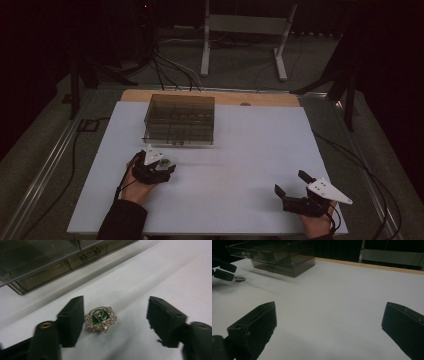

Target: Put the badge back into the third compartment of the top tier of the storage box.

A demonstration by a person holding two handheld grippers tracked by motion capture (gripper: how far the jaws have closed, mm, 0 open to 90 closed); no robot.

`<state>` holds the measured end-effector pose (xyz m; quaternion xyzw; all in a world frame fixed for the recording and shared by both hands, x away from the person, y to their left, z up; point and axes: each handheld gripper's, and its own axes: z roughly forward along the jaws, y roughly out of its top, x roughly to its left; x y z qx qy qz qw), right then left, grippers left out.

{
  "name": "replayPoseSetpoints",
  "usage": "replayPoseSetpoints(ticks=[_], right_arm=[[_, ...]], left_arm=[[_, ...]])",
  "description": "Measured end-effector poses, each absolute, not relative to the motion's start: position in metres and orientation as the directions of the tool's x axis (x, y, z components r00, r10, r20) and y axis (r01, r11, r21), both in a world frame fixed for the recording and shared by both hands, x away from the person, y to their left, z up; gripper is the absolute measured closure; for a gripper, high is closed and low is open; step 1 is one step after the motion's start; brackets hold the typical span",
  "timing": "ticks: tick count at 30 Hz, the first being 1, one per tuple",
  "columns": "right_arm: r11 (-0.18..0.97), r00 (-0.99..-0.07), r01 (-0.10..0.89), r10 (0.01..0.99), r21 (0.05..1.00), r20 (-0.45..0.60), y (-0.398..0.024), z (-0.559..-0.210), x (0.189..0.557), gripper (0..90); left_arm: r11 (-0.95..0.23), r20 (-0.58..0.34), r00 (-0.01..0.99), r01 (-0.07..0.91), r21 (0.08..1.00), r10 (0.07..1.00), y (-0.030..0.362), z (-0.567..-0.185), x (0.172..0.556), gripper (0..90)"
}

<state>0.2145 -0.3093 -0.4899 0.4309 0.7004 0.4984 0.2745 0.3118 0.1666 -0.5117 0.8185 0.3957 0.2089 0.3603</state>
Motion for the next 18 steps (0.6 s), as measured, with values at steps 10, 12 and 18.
replayPoseSetpoints(ticks=[10,12,18], right_arm=[[0.128,-0.479,0.331,0.876,0.935,0.049,-0.3095,-0.4897,0.2145,0.0],[0.127,-0.48,0.332,0.876,0.935,0.051,-0.3094,-0.4897,0.2145,0.0],[0.125,-0.481,0.332,0.875,0.935,0.053,-0.3094,-0.4897,0.2145,0.0]], left_arm=[[-0.475,0.1,0.591,0.525,0.706,0.801,0.1652,-0.5178,0.315,48.6],[-0.479,0.102,0.59,0.529,0.701,0.801,0.1656,-0.5188,0.3161,49.2],[-0.487,0.108,0.584,0.545,0.683,0.805,0.166,-0.5208,0.3184,53.9]])
